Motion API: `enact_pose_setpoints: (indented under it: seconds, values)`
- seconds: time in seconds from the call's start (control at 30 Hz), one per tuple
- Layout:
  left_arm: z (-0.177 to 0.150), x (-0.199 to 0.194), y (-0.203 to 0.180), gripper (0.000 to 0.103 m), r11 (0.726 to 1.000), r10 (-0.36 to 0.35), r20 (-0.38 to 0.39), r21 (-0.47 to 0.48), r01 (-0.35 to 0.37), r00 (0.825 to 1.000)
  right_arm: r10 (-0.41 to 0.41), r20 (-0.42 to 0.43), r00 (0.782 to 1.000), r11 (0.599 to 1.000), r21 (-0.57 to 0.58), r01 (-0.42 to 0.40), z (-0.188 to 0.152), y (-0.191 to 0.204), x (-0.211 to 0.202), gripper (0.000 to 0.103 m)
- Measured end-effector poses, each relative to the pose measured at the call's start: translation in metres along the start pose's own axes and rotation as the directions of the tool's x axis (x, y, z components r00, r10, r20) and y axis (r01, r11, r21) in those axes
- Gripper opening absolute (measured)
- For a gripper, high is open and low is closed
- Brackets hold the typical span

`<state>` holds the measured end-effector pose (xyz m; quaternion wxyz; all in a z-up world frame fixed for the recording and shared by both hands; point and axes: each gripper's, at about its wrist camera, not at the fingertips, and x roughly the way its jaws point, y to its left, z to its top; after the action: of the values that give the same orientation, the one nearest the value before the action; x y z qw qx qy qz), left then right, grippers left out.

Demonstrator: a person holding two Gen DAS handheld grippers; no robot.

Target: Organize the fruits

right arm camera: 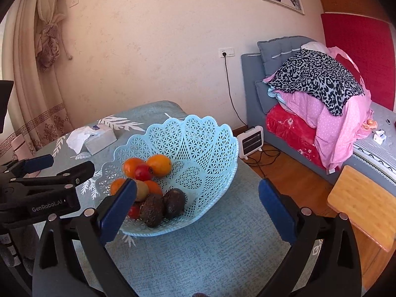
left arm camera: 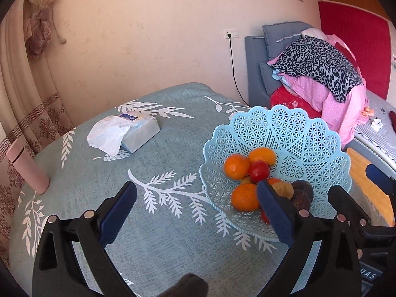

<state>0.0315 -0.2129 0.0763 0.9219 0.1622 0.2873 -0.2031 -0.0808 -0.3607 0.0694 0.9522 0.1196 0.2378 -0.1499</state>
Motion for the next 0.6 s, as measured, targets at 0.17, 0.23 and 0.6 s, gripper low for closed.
enact_pose_setpoints:
  seconds: [0.17,0.23,0.6]
  values:
    - [-0.005,0.0,-0.006,0.098,0.998,0.049,0.018,0.049,-0.05,0.999,0.012,-0.036,0.999,1.0,-0.028,-0.013,-0.004,0.006,0.002,0.1]
    - [-0.007,0.0,-0.007,0.098,0.995,0.076,0.025,0.066,-0.077,0.997,0.012,-0.04,0.999,0.999,-0.032,-0.013,-0.004,0.007,0.004,0.1]
    - [-0.008,-0.002,-0.015,0.098,0.987,0.119,0.043,0.107,-0.123,0.992,0.009,-0.059,0.998,0.999,-0.036,-0.012,-0.005,0.008,0.008,0.1]
